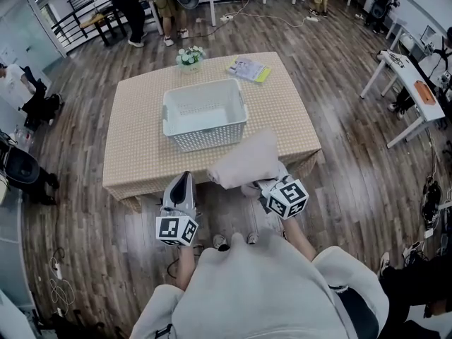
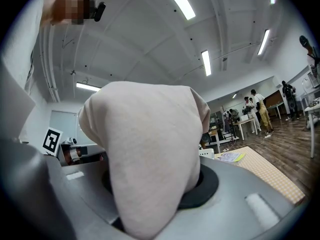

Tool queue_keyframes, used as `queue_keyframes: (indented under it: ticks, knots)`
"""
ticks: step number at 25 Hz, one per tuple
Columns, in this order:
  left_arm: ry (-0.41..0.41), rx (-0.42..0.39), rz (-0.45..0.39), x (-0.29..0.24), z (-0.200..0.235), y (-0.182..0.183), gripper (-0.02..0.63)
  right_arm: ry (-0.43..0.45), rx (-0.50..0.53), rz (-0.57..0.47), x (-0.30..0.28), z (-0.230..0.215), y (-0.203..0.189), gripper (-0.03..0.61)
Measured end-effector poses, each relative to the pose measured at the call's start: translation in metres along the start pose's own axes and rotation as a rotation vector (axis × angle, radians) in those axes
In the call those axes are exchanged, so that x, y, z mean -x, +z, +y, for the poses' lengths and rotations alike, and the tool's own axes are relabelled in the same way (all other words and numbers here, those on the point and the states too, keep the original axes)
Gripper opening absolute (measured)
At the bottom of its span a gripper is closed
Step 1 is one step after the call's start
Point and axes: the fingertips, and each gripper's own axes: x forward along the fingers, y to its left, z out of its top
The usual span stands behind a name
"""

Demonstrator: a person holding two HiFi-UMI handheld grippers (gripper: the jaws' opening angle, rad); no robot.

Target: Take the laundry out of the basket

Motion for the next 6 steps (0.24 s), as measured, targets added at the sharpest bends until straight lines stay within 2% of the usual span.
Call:
queue_keyframes:
  ticks: [6]
  knots:
    - [-0.003,-0.004,0.001,-0.0009,0.0001,0.0022,0.011,0.000,0.003,0.002,-0.0012,0.0005,0.0009,0.169]
